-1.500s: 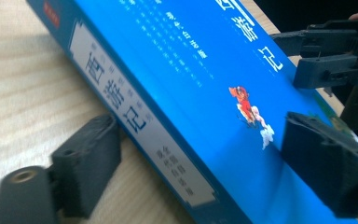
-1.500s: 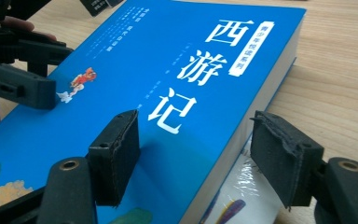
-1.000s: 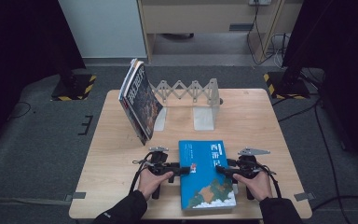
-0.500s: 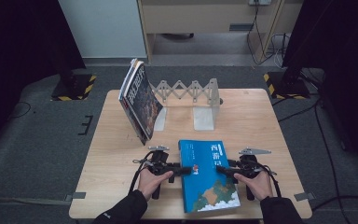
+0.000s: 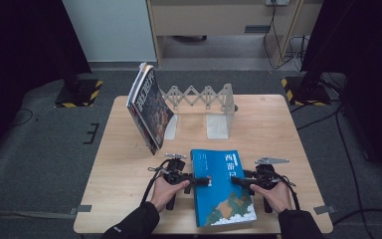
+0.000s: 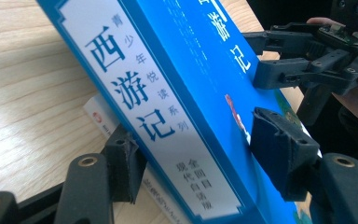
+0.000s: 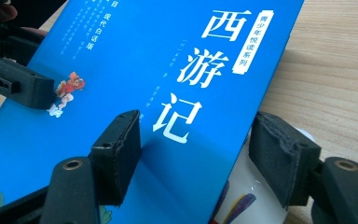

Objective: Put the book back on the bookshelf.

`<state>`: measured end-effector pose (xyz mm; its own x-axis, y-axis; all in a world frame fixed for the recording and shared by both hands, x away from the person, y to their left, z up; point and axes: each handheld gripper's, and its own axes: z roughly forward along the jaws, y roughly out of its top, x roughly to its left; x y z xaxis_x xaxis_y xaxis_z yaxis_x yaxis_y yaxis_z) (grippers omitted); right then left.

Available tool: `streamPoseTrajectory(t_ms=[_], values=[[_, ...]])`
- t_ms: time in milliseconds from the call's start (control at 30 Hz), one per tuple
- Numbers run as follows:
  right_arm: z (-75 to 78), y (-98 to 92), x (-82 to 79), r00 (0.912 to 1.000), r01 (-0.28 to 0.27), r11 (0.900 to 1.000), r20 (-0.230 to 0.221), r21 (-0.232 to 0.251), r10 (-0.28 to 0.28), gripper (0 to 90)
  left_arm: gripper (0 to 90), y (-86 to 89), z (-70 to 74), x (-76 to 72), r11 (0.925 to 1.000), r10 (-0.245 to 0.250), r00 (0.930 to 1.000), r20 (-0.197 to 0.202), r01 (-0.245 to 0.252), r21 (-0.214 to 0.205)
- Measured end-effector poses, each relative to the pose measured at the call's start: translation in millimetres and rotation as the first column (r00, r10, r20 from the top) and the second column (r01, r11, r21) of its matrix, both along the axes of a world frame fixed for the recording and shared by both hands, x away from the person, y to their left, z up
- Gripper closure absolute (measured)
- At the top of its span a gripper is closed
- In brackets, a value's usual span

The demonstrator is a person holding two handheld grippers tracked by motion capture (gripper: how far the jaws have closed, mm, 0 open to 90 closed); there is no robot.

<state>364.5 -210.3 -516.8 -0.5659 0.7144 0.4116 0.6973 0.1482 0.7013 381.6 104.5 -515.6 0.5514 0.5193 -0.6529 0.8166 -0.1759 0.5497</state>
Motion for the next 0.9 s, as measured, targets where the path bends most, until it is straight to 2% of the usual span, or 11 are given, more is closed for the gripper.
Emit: streamPoseTrajectory(t_ms=[267,400,500,600,667,900], values=[[-2.2,-1.9,0.8,1.0000,0.005,0.9998,0.001,0.021,-0.005,32.7,47.1,4.4,2.9,-0.2,0.9987,0.018,0.9998,-0.012,-0.018,-0.048],[-2.7,-2.1,0.9,0.9999,0.010,0.9996,-0.005,0.026,-0.010,32.4,48.5,3.2,6.8,-1.6,0.9989,0.018,0.9998,0.000,-0.018,-0.043],[-0.9,-2.1,1.3,0.9999,0.008,0.9998,-0.009,0.020,-0.008,34.2,48.8,2.1,12.5,-1.7,0.9996,0.013,0.9996,0.025,-0.012,-0.024],[0.3,-2.5,3.0,0.9999,0.011,0.9994,0.002,0.033,-0.011,37.0,49.3,3.3,19.2,0.0,0.9999,0.006,0.9987,0.050,-0.005,-0.010],[1.4,-1.5,3.8,0.9999,0.012,0.9992,0.009,0.037,-0.012,37.9,49.7,5.1,20.1,0.9,0.9998,0.011,0.9986,0.051,-0.011,-0.016],[0.3,1.4,4.8,0.9996,0.025,0.9989,0.011,0.039,-0.026,40.2,48.4,7.0,10.3,8.9,0.9998,0.001,1.0000,-0.002,-0.001,-0.018]])
